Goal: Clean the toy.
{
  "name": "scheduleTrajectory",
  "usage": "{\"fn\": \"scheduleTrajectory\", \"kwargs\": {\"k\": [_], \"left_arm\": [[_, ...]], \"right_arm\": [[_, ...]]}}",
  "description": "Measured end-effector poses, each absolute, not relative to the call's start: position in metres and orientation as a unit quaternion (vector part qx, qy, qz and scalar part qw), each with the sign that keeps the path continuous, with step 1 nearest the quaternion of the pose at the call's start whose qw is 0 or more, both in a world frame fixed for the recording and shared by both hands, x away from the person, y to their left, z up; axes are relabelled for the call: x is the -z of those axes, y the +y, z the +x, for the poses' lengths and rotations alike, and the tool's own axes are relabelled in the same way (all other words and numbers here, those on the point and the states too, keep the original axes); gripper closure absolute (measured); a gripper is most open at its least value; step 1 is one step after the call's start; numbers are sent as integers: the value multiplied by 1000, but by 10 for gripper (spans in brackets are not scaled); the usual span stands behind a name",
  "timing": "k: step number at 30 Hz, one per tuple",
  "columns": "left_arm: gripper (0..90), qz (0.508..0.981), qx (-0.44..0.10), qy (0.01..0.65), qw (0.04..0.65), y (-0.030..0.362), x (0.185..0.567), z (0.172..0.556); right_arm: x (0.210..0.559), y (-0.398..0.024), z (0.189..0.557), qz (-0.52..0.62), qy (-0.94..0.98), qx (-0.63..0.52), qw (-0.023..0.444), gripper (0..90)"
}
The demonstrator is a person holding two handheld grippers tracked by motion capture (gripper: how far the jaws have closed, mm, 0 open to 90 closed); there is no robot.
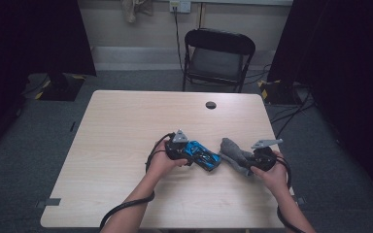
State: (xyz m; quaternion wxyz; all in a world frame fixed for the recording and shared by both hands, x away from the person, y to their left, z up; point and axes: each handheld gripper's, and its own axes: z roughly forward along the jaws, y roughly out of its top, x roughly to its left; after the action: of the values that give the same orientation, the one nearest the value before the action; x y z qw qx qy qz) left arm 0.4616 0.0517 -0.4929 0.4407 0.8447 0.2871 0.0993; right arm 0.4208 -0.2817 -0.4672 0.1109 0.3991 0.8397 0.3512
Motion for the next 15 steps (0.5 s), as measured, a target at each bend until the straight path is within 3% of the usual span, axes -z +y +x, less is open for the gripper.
{"fn": "scheduleTrajectory", "kwargs": {"k": [4,15], "left_arm": [[179,849,-89,287,436,49,491,463],[181,850,-73,287,436,63,480,457]], "right_arm": [[456,-285,425,403,834,-357,119,775],[436,-272,435,390,838,-360,126,776]]}}
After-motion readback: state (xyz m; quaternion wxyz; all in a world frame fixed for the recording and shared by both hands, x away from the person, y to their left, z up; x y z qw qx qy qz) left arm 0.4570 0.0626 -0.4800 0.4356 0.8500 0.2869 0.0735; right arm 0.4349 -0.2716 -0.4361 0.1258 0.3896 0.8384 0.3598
